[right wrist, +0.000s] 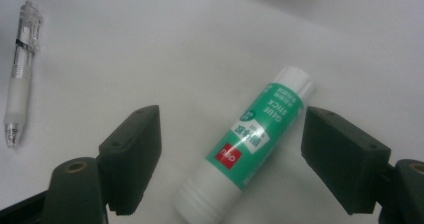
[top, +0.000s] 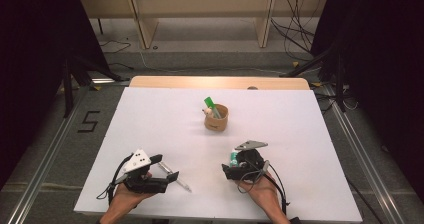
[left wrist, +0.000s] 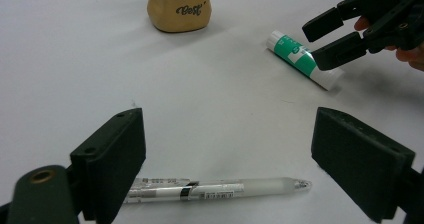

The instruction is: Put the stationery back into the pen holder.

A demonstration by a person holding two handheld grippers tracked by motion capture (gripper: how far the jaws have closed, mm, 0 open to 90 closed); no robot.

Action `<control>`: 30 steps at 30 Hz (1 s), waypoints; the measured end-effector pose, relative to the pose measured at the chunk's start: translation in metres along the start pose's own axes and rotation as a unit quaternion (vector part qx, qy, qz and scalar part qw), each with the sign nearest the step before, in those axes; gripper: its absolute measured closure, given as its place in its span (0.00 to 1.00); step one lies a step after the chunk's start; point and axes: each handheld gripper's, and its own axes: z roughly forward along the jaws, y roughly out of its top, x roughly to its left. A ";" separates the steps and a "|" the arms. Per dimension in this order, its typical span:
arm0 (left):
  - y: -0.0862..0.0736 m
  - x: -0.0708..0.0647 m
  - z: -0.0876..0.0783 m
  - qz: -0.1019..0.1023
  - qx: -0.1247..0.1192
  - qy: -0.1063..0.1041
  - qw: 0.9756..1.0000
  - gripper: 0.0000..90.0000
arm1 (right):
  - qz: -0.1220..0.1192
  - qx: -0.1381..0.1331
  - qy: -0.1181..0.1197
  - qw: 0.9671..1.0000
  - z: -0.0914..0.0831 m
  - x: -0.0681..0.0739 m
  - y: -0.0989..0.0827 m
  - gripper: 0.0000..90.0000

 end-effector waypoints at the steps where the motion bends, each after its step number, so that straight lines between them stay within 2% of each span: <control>1: 0.000 0.000 0.000 0.000 0.000 0.000 1.000 0.15 | -0.002 0.002 -0.001 1.000 0.001 0.001 0.000 0.28; 10: 0.000 0.000 0.000 0.001 0.000 0.001 1.000 0.15 | -0.010 0.017 -0.012 1.000 0.004 0.008 -0.007 0.29; 21: 0.000 -0.001 0.000 0.005 0.002 0.003 1.000 0.16 | -0.017 0.023 -0.027 0.999 0.005 0.014 -0.013 0.33; 30: -0.001 -0.001 0.000 0.007 0.004 0.003 1.000 0.15 | -0.006 0.023 -0.037 0.999 0.007 0.013 -0.013 0.36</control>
